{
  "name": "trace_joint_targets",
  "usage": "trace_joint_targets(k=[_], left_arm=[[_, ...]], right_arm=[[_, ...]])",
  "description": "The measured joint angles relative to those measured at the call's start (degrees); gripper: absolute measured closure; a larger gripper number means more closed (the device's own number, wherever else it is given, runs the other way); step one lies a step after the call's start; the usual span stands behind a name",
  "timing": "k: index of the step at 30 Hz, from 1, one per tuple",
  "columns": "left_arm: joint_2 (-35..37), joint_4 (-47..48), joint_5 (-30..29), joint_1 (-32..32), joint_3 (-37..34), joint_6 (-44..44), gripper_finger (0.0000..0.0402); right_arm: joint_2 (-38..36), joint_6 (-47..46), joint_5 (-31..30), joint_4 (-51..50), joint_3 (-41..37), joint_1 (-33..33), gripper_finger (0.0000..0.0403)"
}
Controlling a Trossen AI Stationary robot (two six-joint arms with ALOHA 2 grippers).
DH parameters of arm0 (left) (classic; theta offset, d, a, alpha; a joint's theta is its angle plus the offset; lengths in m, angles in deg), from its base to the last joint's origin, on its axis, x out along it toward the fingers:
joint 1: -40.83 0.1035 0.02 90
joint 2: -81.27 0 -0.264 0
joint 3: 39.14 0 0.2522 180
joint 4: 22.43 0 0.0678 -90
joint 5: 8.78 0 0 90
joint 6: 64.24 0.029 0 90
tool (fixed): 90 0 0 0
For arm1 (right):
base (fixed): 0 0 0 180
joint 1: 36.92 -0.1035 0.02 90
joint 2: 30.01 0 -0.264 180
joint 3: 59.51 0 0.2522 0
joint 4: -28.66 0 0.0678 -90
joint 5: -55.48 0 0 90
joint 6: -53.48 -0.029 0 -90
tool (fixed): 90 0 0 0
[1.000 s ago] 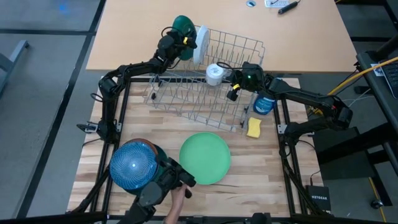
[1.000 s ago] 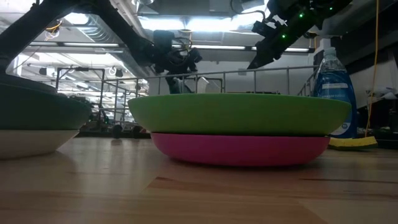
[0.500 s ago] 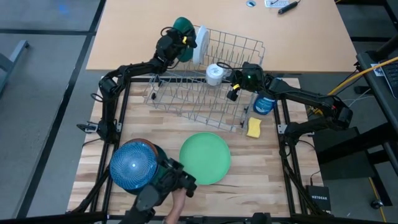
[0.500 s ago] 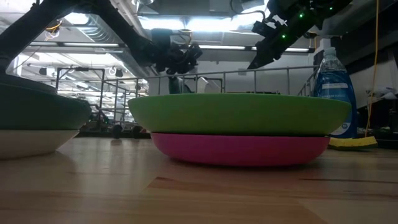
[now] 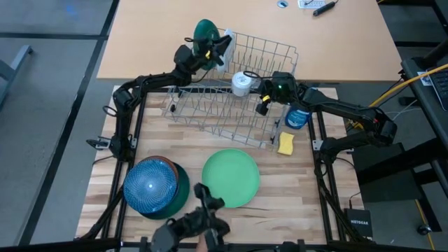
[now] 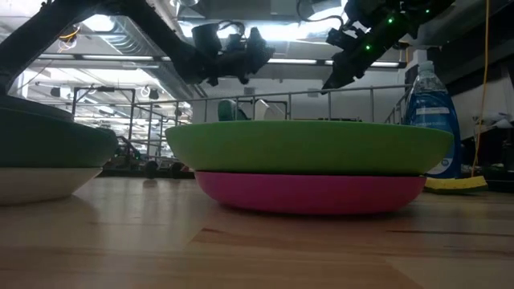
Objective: Sort dishes
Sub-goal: Put the light green plate in the dish rack
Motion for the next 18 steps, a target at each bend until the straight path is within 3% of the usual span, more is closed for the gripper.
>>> trace_joint_targets(k=[8, 13, 18], left_arm=[[1.06, -2.38, 27.00, -4.37, 0.00, 4.35, 0.0306], [2.97, -1.44, 40.09, -8.30, 0.00, 2.36, 0.0306], [3.14, -1.01, 49.88, -12.85, 0.00, -1.47, 0.0306]], right_arm=[[-0.04, -0.17, 16.98, -8.14, 0.00, -1.80, 0.0402], [-0.39, -0.31, 21.35, -18.07, 0.00, -7.67, 0.0402], [-0.42, -2.25, 21.49, -26.16, 0.00, -16.15, 0.0402]])
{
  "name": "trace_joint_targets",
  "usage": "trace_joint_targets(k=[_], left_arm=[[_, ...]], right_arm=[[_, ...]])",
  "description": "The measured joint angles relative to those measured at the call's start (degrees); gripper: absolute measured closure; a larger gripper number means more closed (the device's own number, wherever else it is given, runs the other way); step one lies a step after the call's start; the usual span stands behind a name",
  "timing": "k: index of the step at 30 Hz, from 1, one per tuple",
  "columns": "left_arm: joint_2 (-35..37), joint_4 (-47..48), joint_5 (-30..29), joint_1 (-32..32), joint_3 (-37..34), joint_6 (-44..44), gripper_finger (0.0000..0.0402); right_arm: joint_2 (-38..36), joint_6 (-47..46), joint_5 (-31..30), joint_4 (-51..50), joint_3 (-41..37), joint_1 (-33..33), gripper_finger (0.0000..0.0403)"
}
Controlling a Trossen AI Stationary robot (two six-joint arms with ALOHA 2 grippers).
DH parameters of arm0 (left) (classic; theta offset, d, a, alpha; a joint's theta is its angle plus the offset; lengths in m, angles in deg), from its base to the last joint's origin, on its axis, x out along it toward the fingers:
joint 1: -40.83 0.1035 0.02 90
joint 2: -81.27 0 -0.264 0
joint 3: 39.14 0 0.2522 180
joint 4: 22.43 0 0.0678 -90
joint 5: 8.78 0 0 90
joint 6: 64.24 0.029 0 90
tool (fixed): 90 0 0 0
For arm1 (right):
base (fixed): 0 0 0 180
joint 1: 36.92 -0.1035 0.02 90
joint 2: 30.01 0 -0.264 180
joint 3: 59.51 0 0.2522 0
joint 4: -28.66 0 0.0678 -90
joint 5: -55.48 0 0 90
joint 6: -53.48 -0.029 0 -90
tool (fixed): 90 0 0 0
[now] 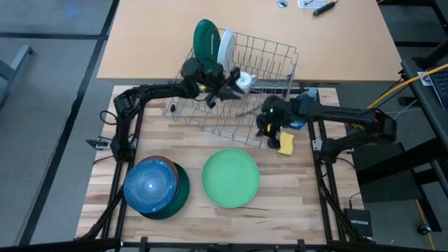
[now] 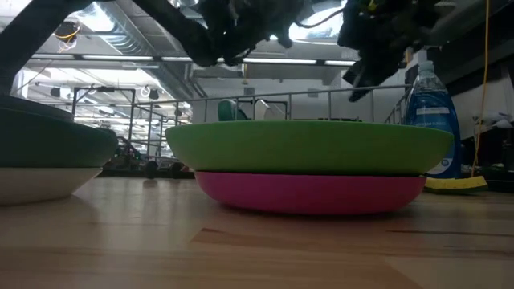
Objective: Sort dishes
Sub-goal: Put the light green plate in the dish rack
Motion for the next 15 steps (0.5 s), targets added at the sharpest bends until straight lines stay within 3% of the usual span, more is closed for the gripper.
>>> trace_joint_targets(k=[6, 11, 15], left_arm=[[0.07, -0.09, 7.29, -4.98, -0.02, -5.21, 0.0306], [0.08, -0.65, 7.94, -9.08, -0.02, -6.73, 0.0306], [1.31, -0.64, 7.93, -11.39, -0.02, -4.49, 0.0306]], right_arm=[[-0.17, -7.23, -6.66, -4.29, 0.17, -10.47, 0.0402], [-0.05, -14.48, -8.86, -8.31, -0.04, -18.87, 0.0402], [-0.11, -18.13, -17.62, -8.55, 0.02, -25.81, 0.0402]])
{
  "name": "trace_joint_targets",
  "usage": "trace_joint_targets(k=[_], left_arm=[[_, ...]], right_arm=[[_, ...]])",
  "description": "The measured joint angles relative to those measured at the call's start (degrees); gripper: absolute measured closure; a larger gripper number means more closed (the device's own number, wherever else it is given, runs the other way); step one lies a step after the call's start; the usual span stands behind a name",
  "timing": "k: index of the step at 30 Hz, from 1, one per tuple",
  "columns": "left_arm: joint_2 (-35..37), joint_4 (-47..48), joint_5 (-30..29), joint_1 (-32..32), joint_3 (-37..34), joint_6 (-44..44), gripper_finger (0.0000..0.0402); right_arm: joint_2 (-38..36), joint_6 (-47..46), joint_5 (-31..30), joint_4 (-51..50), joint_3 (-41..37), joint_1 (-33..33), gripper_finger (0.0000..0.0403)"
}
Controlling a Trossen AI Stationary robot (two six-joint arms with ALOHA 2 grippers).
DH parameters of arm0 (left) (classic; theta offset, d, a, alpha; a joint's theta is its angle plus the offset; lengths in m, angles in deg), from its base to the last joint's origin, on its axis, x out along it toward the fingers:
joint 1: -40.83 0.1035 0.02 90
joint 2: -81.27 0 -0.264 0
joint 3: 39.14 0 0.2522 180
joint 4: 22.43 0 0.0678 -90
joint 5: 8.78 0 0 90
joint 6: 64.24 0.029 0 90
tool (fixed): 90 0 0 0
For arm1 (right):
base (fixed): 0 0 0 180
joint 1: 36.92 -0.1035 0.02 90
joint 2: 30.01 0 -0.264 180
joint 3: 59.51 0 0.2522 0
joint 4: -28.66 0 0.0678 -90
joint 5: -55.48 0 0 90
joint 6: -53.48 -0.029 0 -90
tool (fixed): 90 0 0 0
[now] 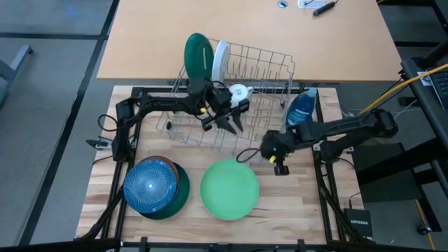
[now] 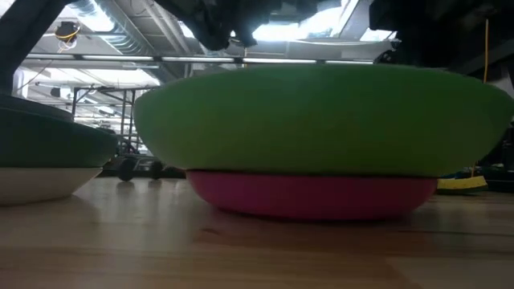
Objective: Sort dishes
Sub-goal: Put the light green plate in the dish rack
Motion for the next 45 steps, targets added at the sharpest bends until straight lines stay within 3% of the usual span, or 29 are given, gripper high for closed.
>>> trace_joint_targets(k=[5, 17, 21, 25, 28, 31, 33, 35, 38, 45], left_arm=[[2.53, -0.01, -0.92, -0.63, 0.00, 0.92, 0.0306], [13.75, 2.34, -1.99, -2.90, 0.00, 4.93, 0.0306], [17.74, 14.27, -2.10, -6.15, 0.00, 9.25, 0.0306], [20.65, 39.43, -3.99, -10.81, 0.00, 23.51, 0.0306], [23.00, 63.92, -13.79, -14.61, 0.00, 38.55, 0.0306], [24.54, 86.46, -32.86, -19.18, 0.00, 50.22, 0.0306], [24.57, 96.93, -46.07, -23.03, -0.02, 52.00, 0.0306], [24.11, 104.25, -55.44, -27.24, -0.09, 50.73, 0.0306], [22.47, 110.01, -62.31, -33.24, -0.09, 47.86, 0.0306], [17.13, 111.56, -68.86, -43.18, -0.09, 46.99, 0.0306]], right_arm=[[0.02, -5.73, -12.93, 0.05, 0.01, -4.47, 0.0402], [-4.06, -9.22, -24.05, 6.75, -0.06, -7.68, 0.0402], [-7.66, -9.93, -25.72, 7.90, -0.06, -7.68, 0.0402], [-11.26, -10.08, -26.00, 10.81, -0.06, -8.31, 0.0402], [-13.57, -10.16, -25.96, 13.35, -0.04, -10.12, 0.0402], [-15.18, -10.19, -25.94, 15.36, -0.04, -13.04, 0.0402], [-15.70, -10.19, -25.95, 17.26, -0.02, -15.39, 0.0402], [-15.71, -10.19, -25.89, 19.22, -0.02, -17.69, 0.0402], [-15.67, -10.18, -25.47, 22.01, -0.02, -21.11, 0.0402], [-14.33, -10.17, -25.65, 28.03, 0.00, -26.31, 0.0402]])
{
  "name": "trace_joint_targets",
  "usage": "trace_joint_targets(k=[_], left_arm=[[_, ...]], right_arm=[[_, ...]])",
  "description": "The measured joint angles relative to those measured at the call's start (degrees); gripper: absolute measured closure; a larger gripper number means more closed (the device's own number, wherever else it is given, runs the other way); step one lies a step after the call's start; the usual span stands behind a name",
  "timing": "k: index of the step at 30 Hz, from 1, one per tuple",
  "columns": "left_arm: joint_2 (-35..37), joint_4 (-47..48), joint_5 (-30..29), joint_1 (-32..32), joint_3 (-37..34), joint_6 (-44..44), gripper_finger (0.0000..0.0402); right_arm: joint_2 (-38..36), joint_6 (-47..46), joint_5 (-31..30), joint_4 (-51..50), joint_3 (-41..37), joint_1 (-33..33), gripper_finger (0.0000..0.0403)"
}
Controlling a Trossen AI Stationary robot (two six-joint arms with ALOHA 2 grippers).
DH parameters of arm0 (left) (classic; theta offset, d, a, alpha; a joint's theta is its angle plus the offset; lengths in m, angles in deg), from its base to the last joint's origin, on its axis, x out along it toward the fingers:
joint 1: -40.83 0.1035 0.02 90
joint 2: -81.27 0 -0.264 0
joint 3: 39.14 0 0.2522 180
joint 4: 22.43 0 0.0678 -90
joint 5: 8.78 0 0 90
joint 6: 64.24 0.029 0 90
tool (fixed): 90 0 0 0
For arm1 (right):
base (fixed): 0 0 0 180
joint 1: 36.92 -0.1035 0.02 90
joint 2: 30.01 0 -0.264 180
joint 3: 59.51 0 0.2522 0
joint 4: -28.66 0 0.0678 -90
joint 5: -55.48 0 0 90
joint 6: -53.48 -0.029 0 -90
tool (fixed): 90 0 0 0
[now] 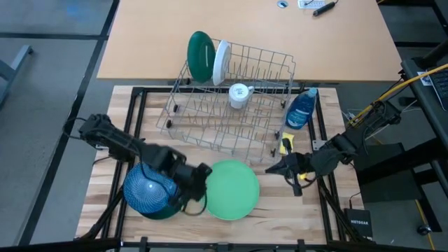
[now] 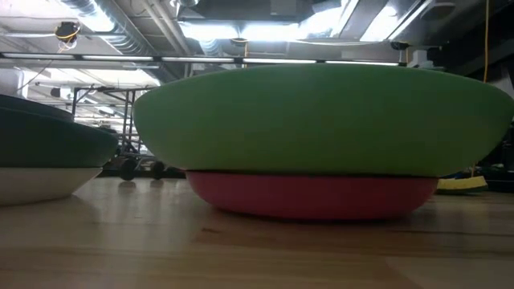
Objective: Sort dishes
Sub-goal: Put the light green plate in the dish rack
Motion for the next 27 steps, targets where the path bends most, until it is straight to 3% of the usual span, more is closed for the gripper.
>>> trace_joint_targets(k=[5, 13, 21, 27], left_arm=[[-4.18, -0.48, -6.92, -2.74, 0.00, -2.69, 0.0305], [-8.98, -0.13, -7.48, -3.81, 0.04, -6.55, 0.0247], [-14.00, -0.50, -8.05, -5.35, 0.04, -0.14, 0.0215], [-17.32, -0.60, -14.32, -6.23, 0.07, 0.37, 0.0215]], right_arm=[[2.44, 0.02, -0.31, 3.44, 0.00, -1.56, 0.0402], [7.36, -2.40, -0.28, 7.99, 0.00, -1.87, 0.0402], [11.27, -4.81, -0.26, 8.45, -0.02, -1.85, 0.0402], [12.94, -7.08, -0.26, 8.44, -0.02, -1.85, 0.0402]])
